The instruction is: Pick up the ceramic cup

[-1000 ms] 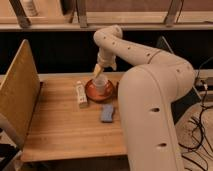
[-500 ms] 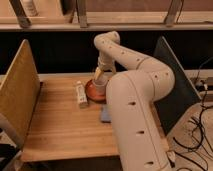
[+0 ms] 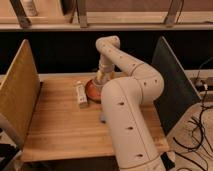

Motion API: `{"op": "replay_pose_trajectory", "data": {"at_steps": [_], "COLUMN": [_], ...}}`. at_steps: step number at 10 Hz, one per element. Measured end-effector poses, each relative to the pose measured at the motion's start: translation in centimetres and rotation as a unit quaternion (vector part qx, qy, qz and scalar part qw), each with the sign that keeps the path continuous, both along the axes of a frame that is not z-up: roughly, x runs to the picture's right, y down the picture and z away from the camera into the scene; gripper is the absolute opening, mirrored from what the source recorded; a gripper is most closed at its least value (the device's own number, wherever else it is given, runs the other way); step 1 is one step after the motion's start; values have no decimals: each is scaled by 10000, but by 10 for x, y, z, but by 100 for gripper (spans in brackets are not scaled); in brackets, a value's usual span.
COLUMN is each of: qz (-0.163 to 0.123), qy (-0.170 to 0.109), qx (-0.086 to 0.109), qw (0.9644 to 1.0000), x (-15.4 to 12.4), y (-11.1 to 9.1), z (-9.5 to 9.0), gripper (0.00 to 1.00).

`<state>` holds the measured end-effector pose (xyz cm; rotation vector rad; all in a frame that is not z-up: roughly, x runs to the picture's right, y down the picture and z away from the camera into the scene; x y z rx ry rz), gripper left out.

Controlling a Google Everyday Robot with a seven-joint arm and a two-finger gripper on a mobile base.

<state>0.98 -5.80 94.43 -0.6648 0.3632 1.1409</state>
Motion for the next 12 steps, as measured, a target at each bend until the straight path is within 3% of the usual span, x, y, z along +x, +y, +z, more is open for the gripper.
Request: {"op": "replay_pose_trajectory", "data": {"at_steps": [3, 4, 7, 9, 12], "qz": [71, 113, 440, 646, 535], "qy": [-70, -88, -229, -339, -726], "qx": [-52, -29, 159, 350, 450], "qw": [9999, 9999, 9986, 9967, 9949], "x": [-1, -1, 8, 27, 39], "y": [-4, -8, -35, -59, -71], "z": [1, -1, -20, -47, -87], "gripper": [6, 2, 0, 0, 0]}}
